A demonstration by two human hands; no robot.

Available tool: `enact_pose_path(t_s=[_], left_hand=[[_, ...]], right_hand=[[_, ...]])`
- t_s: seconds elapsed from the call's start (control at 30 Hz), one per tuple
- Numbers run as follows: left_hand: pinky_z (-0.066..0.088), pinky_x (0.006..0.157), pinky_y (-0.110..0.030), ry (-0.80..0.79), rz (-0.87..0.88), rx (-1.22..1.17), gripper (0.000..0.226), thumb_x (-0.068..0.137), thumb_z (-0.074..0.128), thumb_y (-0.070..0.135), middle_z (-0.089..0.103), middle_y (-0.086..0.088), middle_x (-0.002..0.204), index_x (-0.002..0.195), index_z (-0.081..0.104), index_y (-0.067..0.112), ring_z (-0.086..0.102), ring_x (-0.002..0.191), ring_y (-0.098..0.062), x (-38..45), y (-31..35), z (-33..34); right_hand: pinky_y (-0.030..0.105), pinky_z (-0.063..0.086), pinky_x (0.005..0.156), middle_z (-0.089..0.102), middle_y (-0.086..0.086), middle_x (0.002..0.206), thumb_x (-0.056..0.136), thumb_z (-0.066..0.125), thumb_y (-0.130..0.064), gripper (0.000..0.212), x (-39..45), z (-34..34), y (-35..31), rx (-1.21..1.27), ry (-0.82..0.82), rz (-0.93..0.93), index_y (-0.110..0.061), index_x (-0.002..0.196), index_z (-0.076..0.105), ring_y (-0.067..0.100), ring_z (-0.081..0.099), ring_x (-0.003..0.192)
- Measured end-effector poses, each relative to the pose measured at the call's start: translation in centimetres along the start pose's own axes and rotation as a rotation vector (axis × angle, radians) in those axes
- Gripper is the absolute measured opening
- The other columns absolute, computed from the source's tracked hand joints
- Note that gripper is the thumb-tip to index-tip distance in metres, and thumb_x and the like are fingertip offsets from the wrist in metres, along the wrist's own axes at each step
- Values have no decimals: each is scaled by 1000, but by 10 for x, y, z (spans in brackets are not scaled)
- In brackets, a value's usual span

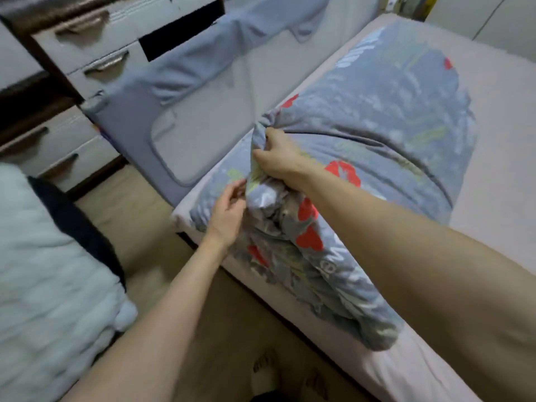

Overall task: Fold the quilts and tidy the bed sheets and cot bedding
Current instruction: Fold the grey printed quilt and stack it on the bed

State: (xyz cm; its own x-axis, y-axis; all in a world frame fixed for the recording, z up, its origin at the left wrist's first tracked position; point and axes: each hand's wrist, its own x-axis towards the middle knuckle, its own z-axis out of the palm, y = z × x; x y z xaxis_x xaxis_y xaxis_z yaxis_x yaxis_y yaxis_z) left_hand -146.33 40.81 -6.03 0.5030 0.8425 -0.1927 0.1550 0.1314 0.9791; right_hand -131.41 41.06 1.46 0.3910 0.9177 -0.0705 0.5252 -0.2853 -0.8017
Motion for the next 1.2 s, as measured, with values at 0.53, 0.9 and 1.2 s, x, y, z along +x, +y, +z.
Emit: enact_pose_path(t_s=[0.53, 0.9, 1.2], left_hand=[[36, 68, -30, 402, -260, 769, 35, 99, 41, 32, 65, -18, 110, 106, 64, 5, 60, 99, -36, 10, 25, 36], [41, 82, -39, 617, -26, 612, 44, 101, 38, 32, 64, -25, 113, 108, 65, -2, 57, 106, -39, 41, 100, 8], [41, 95, -37, 253, -656, 737, 41, 102, 40, 23, 52, -25, 133, 129, 54, -4, 50, 122, -38, 99, -7, -172]], right_hand=[[40, 38, 104, 58, 14, 123, 80, 66, -25, 56, -95, -7, 46, -214, 84, -183, -4, 130, 51, 27, 52, 117], [43, 42, 81, 60, 19, 115, 69, 57, -2, 60, -39, -25, -3, -475, 372, -173, -9, 128, 55, 39, 58, 101], [37, 37, 94, 54, 17, 121, 76, 56, -4, 53, 55, 144, -31, -594, -250, -312, -5, 129, 51, 34, 51, 112]])
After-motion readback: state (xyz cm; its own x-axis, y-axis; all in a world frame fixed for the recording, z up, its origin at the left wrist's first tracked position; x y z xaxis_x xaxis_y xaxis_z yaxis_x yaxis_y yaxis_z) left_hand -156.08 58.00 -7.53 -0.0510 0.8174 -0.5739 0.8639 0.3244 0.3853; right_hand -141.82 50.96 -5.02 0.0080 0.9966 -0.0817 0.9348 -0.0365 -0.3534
